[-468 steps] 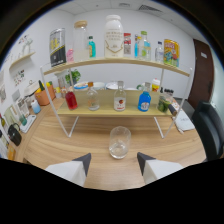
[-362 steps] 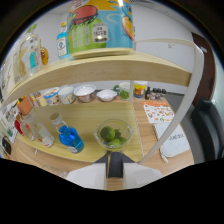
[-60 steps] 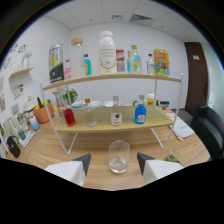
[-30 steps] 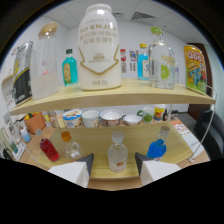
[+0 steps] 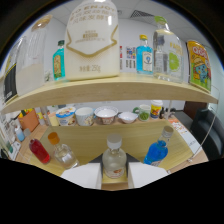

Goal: Make me a cup of Mojito.

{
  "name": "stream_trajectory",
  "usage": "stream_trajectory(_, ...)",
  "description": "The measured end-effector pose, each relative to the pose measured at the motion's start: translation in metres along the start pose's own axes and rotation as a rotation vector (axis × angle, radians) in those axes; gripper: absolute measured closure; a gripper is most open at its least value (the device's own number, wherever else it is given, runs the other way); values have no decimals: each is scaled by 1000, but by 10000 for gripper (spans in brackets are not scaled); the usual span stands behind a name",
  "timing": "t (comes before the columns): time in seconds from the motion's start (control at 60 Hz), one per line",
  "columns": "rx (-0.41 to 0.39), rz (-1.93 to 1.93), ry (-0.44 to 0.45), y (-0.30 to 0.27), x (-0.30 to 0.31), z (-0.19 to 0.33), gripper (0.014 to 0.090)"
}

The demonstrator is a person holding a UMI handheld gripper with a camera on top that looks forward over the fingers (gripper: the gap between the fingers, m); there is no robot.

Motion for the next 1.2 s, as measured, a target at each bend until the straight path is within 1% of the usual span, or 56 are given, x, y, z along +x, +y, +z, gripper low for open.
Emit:
stream_trajectory(0.1, 17, -2, 2, -4, 3, -12, 701)
stream_trajectory(0.233, 50, 14, -5, -11, 10, -42, 702)
stream_trajectory(0.35, 62, 29, 20, -5, 28, -69, 702)
stream_trajectory(0.483, 44, 25, 56, 19, 56, -87, 702)
stream_trajectory(0.65, -6, -27, 101, 52, 89, -86, 701)
stream_trajectory(0.867, -33, -474, 199, 63, 109, -74, 704)
stream_trajectory(1.0, 2, -854, 281, 51, 111, -70, 705)
stream_trajectory(1.1, 47, -1137, 330, 38, 105, -68, 706)
stream_trajectory(1.2, 67, -1387, 366, 30, 98, -67, 704)
